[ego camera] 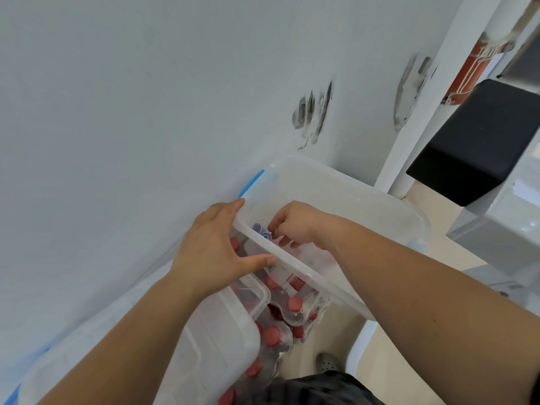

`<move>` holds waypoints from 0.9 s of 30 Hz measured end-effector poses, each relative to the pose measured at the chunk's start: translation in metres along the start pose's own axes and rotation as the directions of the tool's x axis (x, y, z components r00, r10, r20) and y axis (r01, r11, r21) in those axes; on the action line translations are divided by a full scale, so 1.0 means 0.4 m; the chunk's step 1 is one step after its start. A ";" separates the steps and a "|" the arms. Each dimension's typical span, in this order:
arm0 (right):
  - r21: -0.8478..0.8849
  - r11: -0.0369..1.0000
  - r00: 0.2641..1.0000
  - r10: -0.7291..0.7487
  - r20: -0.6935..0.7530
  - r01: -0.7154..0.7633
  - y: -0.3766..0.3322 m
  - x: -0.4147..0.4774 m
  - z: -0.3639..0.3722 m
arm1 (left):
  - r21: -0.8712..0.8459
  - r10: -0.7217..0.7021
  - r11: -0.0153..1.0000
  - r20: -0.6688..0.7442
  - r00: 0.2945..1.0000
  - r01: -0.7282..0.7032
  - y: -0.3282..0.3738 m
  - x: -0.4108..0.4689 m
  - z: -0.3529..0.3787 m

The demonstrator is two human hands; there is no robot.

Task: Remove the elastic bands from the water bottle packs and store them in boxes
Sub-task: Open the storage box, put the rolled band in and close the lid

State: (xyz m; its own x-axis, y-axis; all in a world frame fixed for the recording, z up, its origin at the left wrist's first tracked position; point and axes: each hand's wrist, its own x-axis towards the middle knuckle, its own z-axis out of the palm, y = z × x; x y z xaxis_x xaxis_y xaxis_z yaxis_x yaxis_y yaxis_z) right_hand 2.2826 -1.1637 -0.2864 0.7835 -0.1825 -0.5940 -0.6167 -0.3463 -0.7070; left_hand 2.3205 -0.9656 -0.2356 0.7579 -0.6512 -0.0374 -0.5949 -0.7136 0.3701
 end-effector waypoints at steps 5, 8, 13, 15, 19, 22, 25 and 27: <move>0.005 1.000 1.000 0.013 -0.016 -0.013 -0.003 -0.015 -0.006 | -0.009 -0.007 1.000 -0.030 1.000 0.007 -0.010 -0.014 -0.009; -0.007 1.000 0.999 0.019 -0.040 -0.020 -0.004 -0.023 -0.009 | -0.007 -0.006 1.000 -0.050 0.999 0.006 -0.017 -0.029 -0.017; -0.008 0.999 0.997 0.033 -0.067 -0.033 -0.013 -0.050 -0.016 | 0.011 -0.031 0.999 -0.051 0.998 0.032 -0.032 -0.063 -0.034; -0.017 0.999 0.996 0.046 -0.082 -0.047 -0.018 -0.063 -0.014 | 0.049 -0.041 0.998 -0.054 0.998 0.044 -0.038 -0.079 -0.042; -0.015 0.999 0.990 0.044 -0.133 -0.047 -0.034 -0.092 -0.004 | 0.075 -0.066 0.995 -0.095 0.993 0.073 -0.061 -0.118 -0.057; -0.014 0.999 0.956 -0.034 -0.291 0.032 -0.058 -0.117 0.012 | 0.100 -0.079 0.991 -0.117 0.990 0.091 -0.089 -0.151 -0.068; -0.162 0.976 0.836 -0.209 -0.508 0.146 -0.099 -0.150 0.038 | 0.102 -0.099 0.988 -0.144 0.985 0.115 -0.127 -0.186 -0.083; -0.278 0.934 0.736 -0.350 -0.579 0.225 -0.135 -0.183 0.068 | 0.098 -0.113 0.987 -0.150 0.982 0.128 -0.152 -0.208 -0.093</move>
State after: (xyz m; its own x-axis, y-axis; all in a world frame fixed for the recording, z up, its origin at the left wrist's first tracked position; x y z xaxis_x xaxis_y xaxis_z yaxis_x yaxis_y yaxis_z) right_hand 2.2564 -1.1068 -0.2150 0.8370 -0.5463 0.0320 -0.3785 -0.6202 -0.6871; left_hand 2.3036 -0.8584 -0.2204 0.8518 -0.5204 0.0607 -0.5159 -0.8130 0.2698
